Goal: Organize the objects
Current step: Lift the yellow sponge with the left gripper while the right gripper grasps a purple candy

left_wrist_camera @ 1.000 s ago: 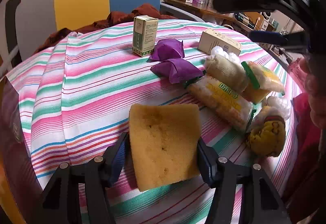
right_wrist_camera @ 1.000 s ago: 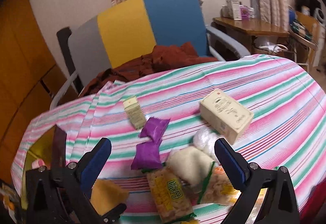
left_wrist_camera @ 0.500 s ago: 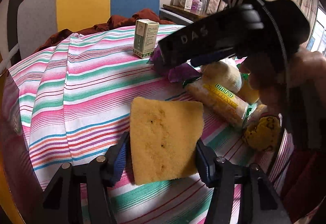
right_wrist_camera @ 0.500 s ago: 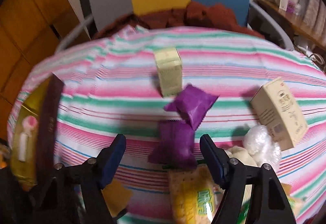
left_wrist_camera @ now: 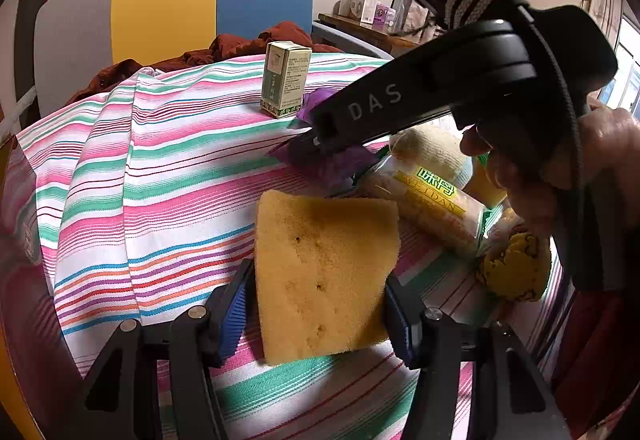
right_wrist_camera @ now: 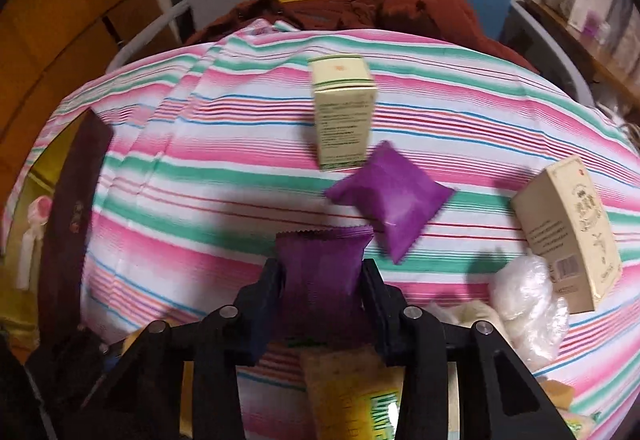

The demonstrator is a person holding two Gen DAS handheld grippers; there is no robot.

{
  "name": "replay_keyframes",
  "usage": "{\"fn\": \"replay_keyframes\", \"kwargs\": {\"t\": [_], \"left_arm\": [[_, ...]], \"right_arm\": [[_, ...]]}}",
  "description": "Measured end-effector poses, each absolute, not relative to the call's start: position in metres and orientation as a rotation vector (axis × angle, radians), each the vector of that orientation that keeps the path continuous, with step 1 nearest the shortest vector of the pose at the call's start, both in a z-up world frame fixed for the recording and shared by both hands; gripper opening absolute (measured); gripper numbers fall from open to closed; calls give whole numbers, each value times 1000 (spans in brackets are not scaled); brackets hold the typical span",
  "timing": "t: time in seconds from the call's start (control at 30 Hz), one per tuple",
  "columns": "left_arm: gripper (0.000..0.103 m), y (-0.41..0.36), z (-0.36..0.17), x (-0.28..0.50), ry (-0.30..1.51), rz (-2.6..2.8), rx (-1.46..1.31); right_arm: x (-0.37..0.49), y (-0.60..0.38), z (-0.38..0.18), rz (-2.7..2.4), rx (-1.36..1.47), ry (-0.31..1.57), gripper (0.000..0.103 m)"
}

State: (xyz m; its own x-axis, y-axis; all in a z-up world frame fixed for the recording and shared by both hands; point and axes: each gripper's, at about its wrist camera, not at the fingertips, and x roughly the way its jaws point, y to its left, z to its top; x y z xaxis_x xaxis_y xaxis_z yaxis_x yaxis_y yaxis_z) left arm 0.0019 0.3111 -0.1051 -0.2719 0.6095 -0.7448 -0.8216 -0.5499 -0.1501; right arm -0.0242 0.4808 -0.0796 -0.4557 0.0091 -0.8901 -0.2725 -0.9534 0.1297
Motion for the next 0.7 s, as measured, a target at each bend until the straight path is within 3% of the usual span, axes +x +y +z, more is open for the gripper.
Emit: {"fn": "replay_keyframes", "kwargs": {"t": [0.23,0.4,0.7], "left_arm": [[59,316,-106,5,380,1959,-963],[53,316,-100,11,418,1965,-950],[52,283,-51,25,343,2016,-876]], "right_arm": [[-23,466,-82,2560,-1567,359,40],[-30,461,-82,2564,-1550,293,39],[-24,457,-64,2633,-1462,333,39]]}}
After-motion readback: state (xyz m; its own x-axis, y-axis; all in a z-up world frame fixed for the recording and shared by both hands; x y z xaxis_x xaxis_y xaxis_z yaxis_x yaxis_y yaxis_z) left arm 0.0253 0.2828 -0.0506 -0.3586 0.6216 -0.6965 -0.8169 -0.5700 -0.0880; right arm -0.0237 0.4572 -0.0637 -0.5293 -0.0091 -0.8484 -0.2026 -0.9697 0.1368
